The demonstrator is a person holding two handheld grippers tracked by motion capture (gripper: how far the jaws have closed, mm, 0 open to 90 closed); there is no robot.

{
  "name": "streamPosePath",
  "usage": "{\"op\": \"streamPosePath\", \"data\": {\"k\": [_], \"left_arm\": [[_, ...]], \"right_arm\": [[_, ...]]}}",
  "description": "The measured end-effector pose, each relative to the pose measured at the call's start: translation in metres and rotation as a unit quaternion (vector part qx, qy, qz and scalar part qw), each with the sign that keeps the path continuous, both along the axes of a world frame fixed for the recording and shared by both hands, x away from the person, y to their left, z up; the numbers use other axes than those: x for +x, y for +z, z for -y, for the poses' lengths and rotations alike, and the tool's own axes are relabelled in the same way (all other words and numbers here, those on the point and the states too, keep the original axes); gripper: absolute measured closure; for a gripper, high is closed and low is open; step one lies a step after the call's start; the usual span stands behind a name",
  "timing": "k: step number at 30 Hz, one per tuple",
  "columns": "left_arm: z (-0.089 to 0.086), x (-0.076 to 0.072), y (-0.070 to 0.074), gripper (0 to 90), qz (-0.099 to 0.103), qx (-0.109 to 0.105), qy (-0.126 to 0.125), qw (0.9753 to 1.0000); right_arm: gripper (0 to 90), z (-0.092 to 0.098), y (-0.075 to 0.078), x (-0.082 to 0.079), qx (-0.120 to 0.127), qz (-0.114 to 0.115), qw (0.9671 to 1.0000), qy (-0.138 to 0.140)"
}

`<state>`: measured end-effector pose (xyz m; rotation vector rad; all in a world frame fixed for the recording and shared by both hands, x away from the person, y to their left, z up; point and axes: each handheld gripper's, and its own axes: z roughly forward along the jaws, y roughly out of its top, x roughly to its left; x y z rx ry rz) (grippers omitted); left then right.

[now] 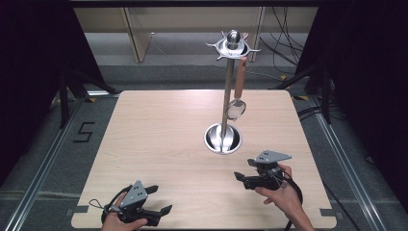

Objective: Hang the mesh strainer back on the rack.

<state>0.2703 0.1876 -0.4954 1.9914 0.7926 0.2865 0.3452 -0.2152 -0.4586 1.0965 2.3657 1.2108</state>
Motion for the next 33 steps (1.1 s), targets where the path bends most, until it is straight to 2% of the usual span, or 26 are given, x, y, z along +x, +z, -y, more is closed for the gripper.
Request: {"op": "streamPosePath", "data": {"k": [2, 3, 4, 5, 6, 7, 11, 12, 13, 16, 17, 20, 21, 23, 24, 25, 26, 28, 29, 31, 33], "left_arm": [[0.0, 0.001, 0.0, 16.5, 0.009, -0.001, -0.007, 0.9999], [-0.001, 0.002, 0.0, 16.5, 0.011, 0.003, -0.008, 0.9999], [0.0, 0.0, 0.0, 16.5, 0.001, -0.001, -0.001, 1.0], [0.0, 0.0, 0.0, 16.5, 0.0, 0.0, 0.0, 1.0], [0.0, 0.0, 0.0, 16.5, 0.001, -0.002, 0.0, 1.0], [-0.001, 0.002, 0.001, 16.5, 0.011, 0.006, -0.009, 0.9999], [0.0, 0.001, 0.0, 16.5, 0.01, -0.002, -0.006, 0.9999], [-0.001, 0.002, 0.0, 16.5, 0.011, 0.005, -0.007, 0.9999], [0.0, 0.0, 0.0, 16.5, 0.003, -0.004, 0.0, 1.0], [0.0, 0.0, 0.0, 16.5, 0.001, -0.001, 0.001, 1.0], [0.0, 0.0, 0.0, 16.5, 0.002, 0.0, 0.0, 1.0], [0.0, 0.0, 0.0, 16.5, 0.002, 0.0, 0.001, 1.0], [0.0, 0.0, 0.0, 16.5, 0.002, 0.001, 0.0, 1.0], [0.0, 0.0, 0.0, 16.5, 0.002, 0.001, 0.0, 1.0], [0.0, 0.0, 0.0, 16.5, 0.002, 0.001, 0.0, 1.0], [0.0, 0.0, 0.0, 16.5, 0.002, 0.0, 0.001, 1.0], [0.0, 0.0, 0.0, 16.5, 0.002, 0.0, 0.0, 1.0], [0.0, 0.0, 0.0, 16.5, 0.0, -0.001, -0.001, 1.0], [0.0, 0.0, 0.0, 16.5, 0.0, -0.001, -0.001, 1.0], [0.0, 0.0, 0.0, 16.5, 0.0, -0.001, -0.001, 1.0], [0.0, 0.0, 0.0, 16.5, 0.0, 0.0, -0.002, 1.0]], "right_arm": [[27.9, -0.001, -0.001, -0.002, 0.005, -0.009, 0.9999, -0.002], [27.9, -0.001, -0.002, -0.002, 0.003, -0.002, 1.0, 0.002], [27.7, -0.001, -0.002, -0.003, -0.001, -0.003, 1.0, 0.003], [27.6, -0.001, -0.003, -0.003, 0.0, -0.002, 1.0, 0.002], [27.6, -0.002, -0.003, -0.005, 0.003, -0.012, 0.9999, 0.001], [27.6, -0.001, -0.004, -0.004, 0.0, -0.005, 1.0, 0.006], [27.5, -0.002, -0.006, -0.007, 0.004, -0.014, 0.9999, 0.006], [27.5, -0.001, -0.007, -0.007, 0.002, -0.007, 0.9999, 0.013], [27.4, -0.001, -0.007, -0.008, 0.0, -0.009, 0.9999, 0.01], [27.2, 0.0, -0.009, -0.009, 0.0, -0.006, 1.0, 0.007], [27.2, 0.0, -0.009, -0.011, 0.004, -0.014, 0.9999, 0.003], [26.9, 0.002, -0.01, -0.012, 0.002, -0.011, 0.9999, 0.013], [26.8, 0.002, -0.01, -0.013, 0.004, -0.009, 0.9999, 0.005], [26.6, 0.004, -0.011, -0.015, -0.001, -0.011, 0.9999, 0.005], [26.5, 0.003, -0.011, -0.018, 0.005, -0.022, 0.9998, 0.0], [26.4, 0.005, -0.012, -0.017, 0.001, -0.01, 0.9999, 0.002], [26.2, 0.006, -0.014, -0.017, 0.001, -0.009, 0.9999, 0.006], [24.9, 0.007, -0.015, -0.021, 0.002, -0.017, 0.9998, -0.005], [24.4, 0.009, -0.016, -0.019, 0.001, -0.01, 1.0, 0.001], [23.9, 0.011, -0.018, -0.021, -0.001, -0.015, 0.9999, -0.003], [23.2, 0.013, -0.02, -0.023, -0.003, -0.01, 0.9999, -0.007]]}}
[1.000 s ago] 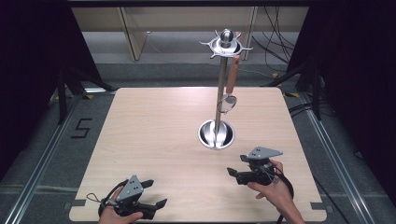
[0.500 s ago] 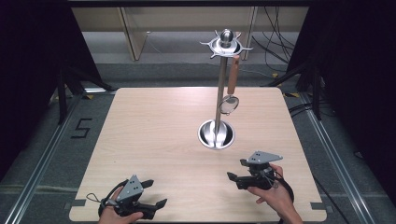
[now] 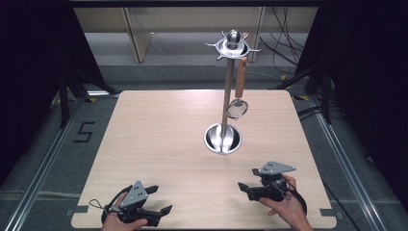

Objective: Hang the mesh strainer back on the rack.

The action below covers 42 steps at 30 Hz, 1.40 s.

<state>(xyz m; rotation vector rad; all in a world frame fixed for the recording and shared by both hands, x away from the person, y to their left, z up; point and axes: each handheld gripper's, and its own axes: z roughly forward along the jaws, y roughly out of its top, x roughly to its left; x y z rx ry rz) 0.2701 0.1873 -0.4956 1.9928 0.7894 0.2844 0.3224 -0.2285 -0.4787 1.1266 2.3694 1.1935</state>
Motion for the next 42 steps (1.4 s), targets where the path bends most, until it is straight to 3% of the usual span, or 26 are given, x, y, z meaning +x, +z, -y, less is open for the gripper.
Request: {"op": "streamPosePath", "data": {"k": [2, 3, 8, 9, 11, 13, 18, 19, 20, 23, 29, 31, 33, 34, 42], "left_arm": [[0.0, 0.0, 0.0, 16.5, -0.001, 0.001, 0.002, 1.0], [0.0, 0.0, 0.0, 16.5, -0.001, 0.001, 0.002, 1.0], [0.001, 0.0, -0.001, 16.5, -0.001, -0.006, 0.002, 1.0], [0.001, 0.001, -0.001, 16.5, 0.011, -0.002, -0.005, 0.9999], [0.001, 0.001, -0.001, 16.5, 0.009, -0.001, -0.005, 0.9999], [0.001, 0.001, -0.001, 16.5, 0.01, -0.002, -0.003, 0.9999], [0.001, 0.001, -0.001, 16.5, 0.01, -0.001, -0.003, 0.9999], [0.001, 0.001, -0.001, 16.5, 0.01, -0.002, -0.003, 0.9999], [0.001, 0.001, -0.001, 16.5, 0.008, -0.001, -0.004, 1.0], [0.002, 0.0, -0.001, 16.5, 0.0, -0.002, 0.002, 1.0], [0.002, 0.0, -0.001, 16.5, 0.001, -0.002, 0.001, 1.0], [0.002, 0.0, -0.001, 16.5, 0.004, 0.0, 0.002, 1.0], [0.0, 0.001, 0.0, 16.5, 0.01, 0.007, -0.004, 0.9999], [0.0, 0.001, 0.0, 16.5, 0.009, 0.006, -0.006, 0.9999], [0.0, 0.001, 0.0, 16.5, 0.011, 0.008, -0.006, 0.9999]], "right_arm": [[22.1, 0.001, -0.001, -0.004, 0.007, -0.012, 0.9999, -0.004], [21.8, 0.002, -0.002, -0.004, 0.005, 0.002, 1.0, 0.0], [20.8, 0.005, -0.004, -0.01, 0.013, -0.003, 0.9999, 0.003], [20.9, 0.005, -0.005, -0.011, 0.011, -0.001, 0.9999, 0.002], [20.9, 0.003, -0.005, -0.016, 0.014, -0.016, 0.9997, -0.007], [21.0, 0.004, -0.006, -0.016, 0.008, -0.004, 1.0, 0.004], [21.0, 0.001, -0.007, -0.024, 0.012, -0.017, 0.9998, -0.002], [21.0, 0.003, -0.008, -0.022, 0.001, -0.007, 0.9999, 0.01], [21.0, 0.001, -0.008, -0.026, 0.012, -0.023, 0.9997, 0.006], [21.0, 0.003, -0.009, -0.026, -0.001, -0.005, 0.9999, 0.014], [21.2, 0.004, -0.011, -0.026, -0.004, -0.014, 0.9998, 0.014], [21.3, 0.004, -0.012, -0.025, -0.006, -0.015, 0.9995, 0.026], [21.4, 0.003, -0.012, -0.026, -0.011, -0.004, 0.9999, 0.011], [21.5, 0.003, -0.013, -0.027, -0.008, -0.017, 0.9998, 0.012], [21.7, 0.003, -0.013, -0.025, -0.013, -0.012, 0.9997, 0.017]]}}
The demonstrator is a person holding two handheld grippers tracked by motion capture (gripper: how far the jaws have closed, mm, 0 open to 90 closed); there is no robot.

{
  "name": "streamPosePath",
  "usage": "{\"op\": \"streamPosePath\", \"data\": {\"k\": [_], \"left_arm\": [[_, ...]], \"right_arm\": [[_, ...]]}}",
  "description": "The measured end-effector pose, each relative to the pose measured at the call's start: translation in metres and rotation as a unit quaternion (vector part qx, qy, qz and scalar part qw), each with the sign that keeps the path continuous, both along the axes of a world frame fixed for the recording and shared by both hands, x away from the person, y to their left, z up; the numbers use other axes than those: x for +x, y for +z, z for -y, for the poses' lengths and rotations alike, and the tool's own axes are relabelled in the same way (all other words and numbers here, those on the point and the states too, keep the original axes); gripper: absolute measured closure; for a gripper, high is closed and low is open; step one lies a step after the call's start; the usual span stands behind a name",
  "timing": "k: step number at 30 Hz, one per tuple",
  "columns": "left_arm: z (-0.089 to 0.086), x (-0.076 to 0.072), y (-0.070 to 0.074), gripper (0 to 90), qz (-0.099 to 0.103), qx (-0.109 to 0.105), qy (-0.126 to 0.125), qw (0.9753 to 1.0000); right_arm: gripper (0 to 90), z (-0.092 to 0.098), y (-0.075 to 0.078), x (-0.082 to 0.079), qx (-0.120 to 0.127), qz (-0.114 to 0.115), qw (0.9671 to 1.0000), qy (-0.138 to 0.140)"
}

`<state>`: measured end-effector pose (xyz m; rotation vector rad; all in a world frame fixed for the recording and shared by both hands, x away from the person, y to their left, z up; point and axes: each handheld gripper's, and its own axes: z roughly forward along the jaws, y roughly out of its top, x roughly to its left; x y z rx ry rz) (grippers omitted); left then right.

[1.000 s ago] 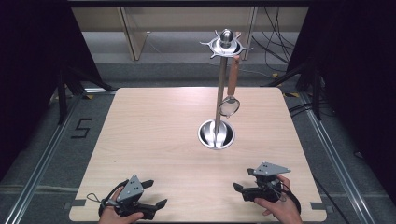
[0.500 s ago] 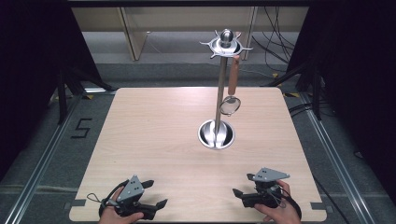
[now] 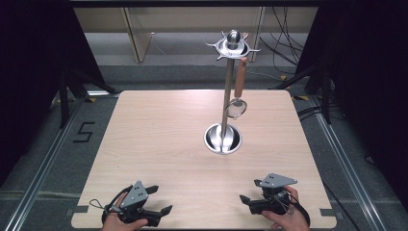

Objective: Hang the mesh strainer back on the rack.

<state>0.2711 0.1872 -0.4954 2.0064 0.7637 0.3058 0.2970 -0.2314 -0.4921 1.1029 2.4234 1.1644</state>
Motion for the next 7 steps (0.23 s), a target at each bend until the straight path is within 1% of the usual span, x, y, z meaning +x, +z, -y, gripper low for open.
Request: {"op": "streamPosePath", "data": {"k": [4, 6, 7], "left_arm": [[0.0002, -0.0001, 0.0, 16.5, -0.002, -0.002, 0.0, 1.0], [0.0, 0.0001, 0.0001, 16.5, 0.0, 0.0, -0.001, 1.0], [0.0003, 0.0001, -0.0004, 16.5, 0.0, -0.004, -0.001, 1.0]], "right_arm": [[21.8, 0.0003, 0.0001, -0.0001, 0.0, 0.002, 1.0, -0.005], [21.8, 0.0003, -0.0002, -0.0002, 0.001, -0.002, 1.0, -0.007], [21.7, 0.0, -0.0008, 0.0001, 0.006, -0.006, 1.0, -0.001]]}}
